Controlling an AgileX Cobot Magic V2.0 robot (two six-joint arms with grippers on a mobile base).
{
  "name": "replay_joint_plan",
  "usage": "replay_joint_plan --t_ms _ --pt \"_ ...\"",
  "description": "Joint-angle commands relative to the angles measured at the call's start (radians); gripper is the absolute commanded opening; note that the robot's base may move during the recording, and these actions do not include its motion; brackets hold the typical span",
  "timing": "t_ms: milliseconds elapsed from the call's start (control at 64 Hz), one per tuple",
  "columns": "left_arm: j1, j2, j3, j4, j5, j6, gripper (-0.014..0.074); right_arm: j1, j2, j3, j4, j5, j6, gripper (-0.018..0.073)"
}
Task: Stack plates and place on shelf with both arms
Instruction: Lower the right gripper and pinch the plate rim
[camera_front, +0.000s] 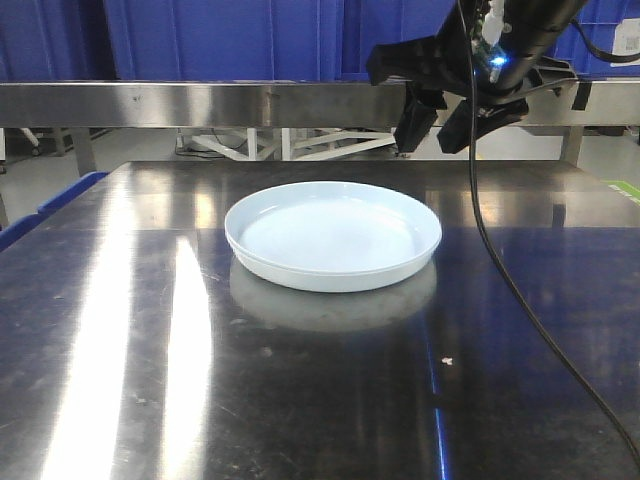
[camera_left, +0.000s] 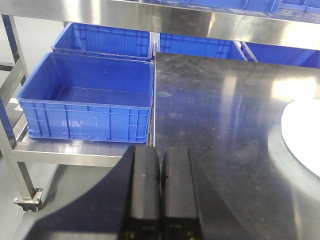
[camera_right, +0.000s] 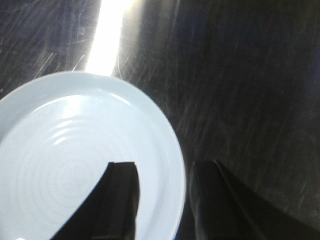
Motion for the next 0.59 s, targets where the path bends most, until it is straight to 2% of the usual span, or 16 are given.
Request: replay_joint_plan --t_ms 0,578 --pt "-0.001 0.004 -0.028 -0.001 -0.084 -0.01 0.0087 -0.001 -0.046 -0.037 0.002 -0.03 -0.003 0.0393" --pt "-0.001 0.004 -0.028 -0.001 -0.084 -0.01 0.0087 -0.001 0.073 -0.037 0.002 -0.001 -0.003 0.0393"
